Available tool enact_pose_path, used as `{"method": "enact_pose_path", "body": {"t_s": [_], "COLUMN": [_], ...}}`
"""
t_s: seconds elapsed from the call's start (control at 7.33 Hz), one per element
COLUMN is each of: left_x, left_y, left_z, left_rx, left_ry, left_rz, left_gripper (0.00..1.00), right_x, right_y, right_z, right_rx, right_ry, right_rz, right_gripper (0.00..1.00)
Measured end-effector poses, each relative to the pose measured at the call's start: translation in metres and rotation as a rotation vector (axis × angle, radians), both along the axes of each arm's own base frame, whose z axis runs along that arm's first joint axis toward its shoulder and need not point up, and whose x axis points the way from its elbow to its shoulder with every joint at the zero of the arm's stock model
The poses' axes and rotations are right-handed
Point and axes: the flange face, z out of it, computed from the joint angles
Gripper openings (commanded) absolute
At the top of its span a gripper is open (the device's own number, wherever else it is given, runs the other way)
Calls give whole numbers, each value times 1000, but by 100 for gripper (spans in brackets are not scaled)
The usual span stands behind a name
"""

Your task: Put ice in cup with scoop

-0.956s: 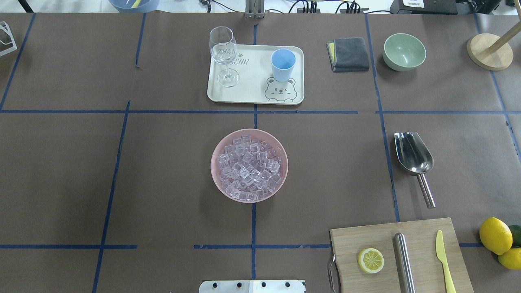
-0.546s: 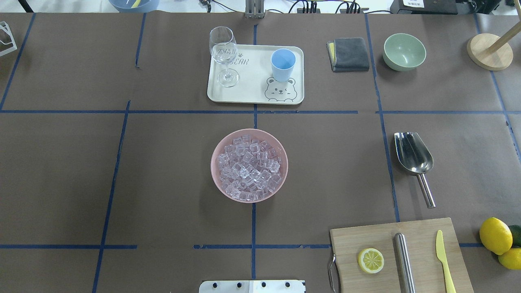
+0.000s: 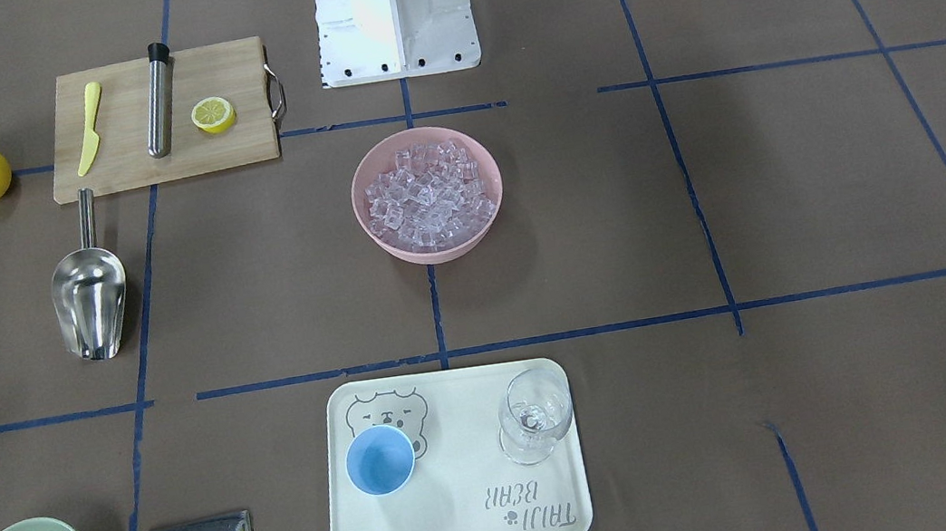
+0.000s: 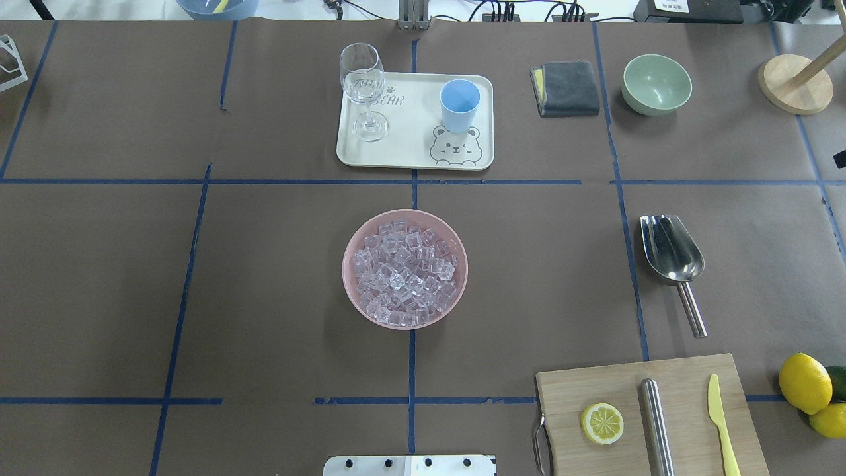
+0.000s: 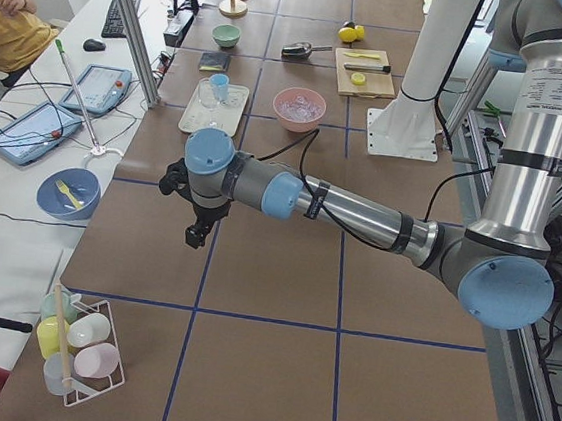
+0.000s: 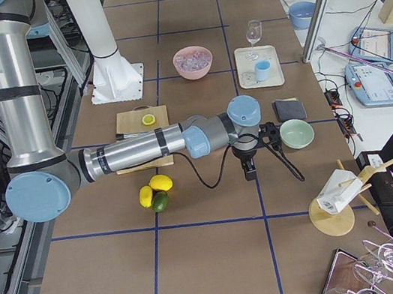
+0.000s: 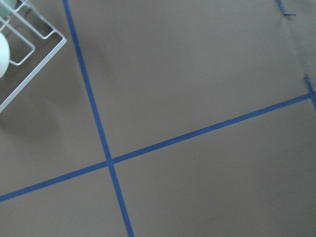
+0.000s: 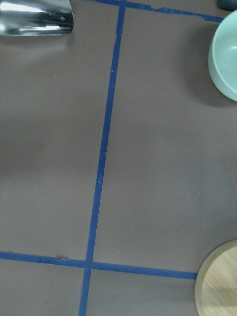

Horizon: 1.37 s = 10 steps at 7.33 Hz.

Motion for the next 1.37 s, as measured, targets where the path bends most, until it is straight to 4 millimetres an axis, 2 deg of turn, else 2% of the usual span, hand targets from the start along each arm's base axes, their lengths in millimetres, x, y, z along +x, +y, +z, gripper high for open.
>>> {"method": "enact_pose_path", "body": {"t_s": [0.27,0.41,0.68,0.96,1.09,1.37], "left_x": [49,82,145,210,244,313], "left_y": [2,6,18,33,39,42], "left_z": [-26,-38,-63,-96,-114,-157], "left_rx": [183,266,435,610,666,772], "left_ry": [33,54,108,181,214,215], "left_rz": [95,156,270,382,433,463], "left_gripper": [100,100,100,100,100,100], "right_x": [-37,-55,-79,-121,-141,-173], "right_y": [12,24,55,93,112,136], "right_z": [-30,-45,-49,-57,-64,-72], "right_rx": [-20,-39,-27,-4,-3,-45], "right_ry": [-28,-41,-74,-30,-9,-1], "right_rz": [-12,6,45,53,47,48], "right_gripper": [100,100,100,99,99,99]}}
